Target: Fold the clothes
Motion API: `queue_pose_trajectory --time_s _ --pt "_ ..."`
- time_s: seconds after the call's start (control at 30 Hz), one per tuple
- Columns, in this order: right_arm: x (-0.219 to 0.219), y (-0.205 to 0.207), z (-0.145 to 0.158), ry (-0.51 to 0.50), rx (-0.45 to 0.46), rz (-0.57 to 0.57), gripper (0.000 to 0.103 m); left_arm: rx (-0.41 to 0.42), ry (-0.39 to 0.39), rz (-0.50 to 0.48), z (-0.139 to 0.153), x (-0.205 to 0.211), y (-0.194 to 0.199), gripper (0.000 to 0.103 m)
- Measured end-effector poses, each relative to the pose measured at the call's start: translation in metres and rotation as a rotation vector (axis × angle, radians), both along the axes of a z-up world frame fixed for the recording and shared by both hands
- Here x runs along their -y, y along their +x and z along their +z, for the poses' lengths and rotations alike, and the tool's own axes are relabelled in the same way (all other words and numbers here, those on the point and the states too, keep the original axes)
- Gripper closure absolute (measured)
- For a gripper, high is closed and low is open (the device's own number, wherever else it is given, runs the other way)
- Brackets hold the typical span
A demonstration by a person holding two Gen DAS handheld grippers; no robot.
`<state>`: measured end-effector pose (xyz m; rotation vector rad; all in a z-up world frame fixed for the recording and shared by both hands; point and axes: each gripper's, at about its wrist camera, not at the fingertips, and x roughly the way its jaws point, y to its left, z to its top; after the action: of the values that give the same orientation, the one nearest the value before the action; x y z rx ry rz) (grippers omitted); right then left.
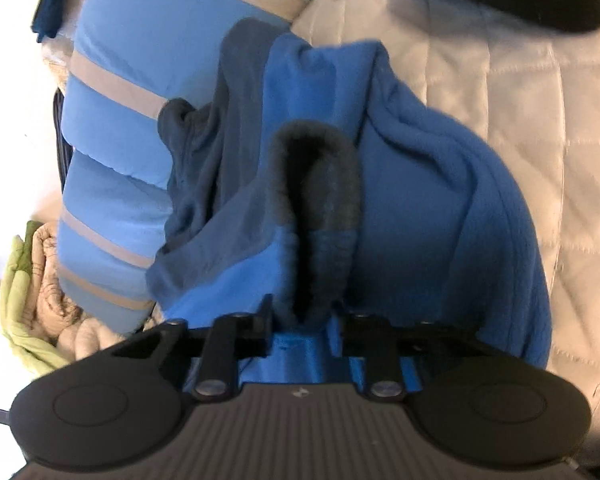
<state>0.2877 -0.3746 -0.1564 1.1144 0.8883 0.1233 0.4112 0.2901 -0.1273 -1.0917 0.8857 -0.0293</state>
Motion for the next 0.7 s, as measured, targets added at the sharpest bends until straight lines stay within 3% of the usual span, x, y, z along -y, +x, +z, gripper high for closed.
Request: queue_pose_trajectory --time_s 0.1,0.17,0.3,0.37,0.43,0.53,0.63,0.7 --pt "-0.001 -0.005 0.003 -0.046 -0.01 -0.021 0.086 -0.013 -0.052 0.031 -0.003 -0.003 -0.002 0.092" --pt "-0.003 -0.006 0.004 -0.072 -0.021 -0.02 0.086 -0.018 -0.038 0.027 -0.001 -0.001 -0.001 0.091" --pt "-0.004 -0.006 0.001 -0.104 -0.051 -0.008 0.085 -0.068 -0.017 0.021 0.01 0.002 -0.001 0.075" --pt "-0.003 -0.004 -0.001 -0.094 -0.057 0.006 0.072 -0.096 0.006 0.016 0.018 0.002 -0.003 0.068" --pt "-0.002 -0.004 -0.002 -0.078 -0.045 0.011 0.048 -0.126 0.054 0.017 0.028 0.003 -0.007 0.063" --pt "-0.005 -0.005 0.001 -0.051 0.009 0.025 0.024 -0.129 0.177 0.065 0.048 0.003 -0.021 0.057" --pt "-0.009 -0.007 0.006 -0.059 0.047 0.038 0.02 -0.06 0.303 0.119 0.071 0.003 -0.033 0.051" --pt "-0.013 -0.006 0.008 -0.077 0.056 0.058 0.02 -0.002 0.319 0.098 0.075 0.007 -0.03 0.043"
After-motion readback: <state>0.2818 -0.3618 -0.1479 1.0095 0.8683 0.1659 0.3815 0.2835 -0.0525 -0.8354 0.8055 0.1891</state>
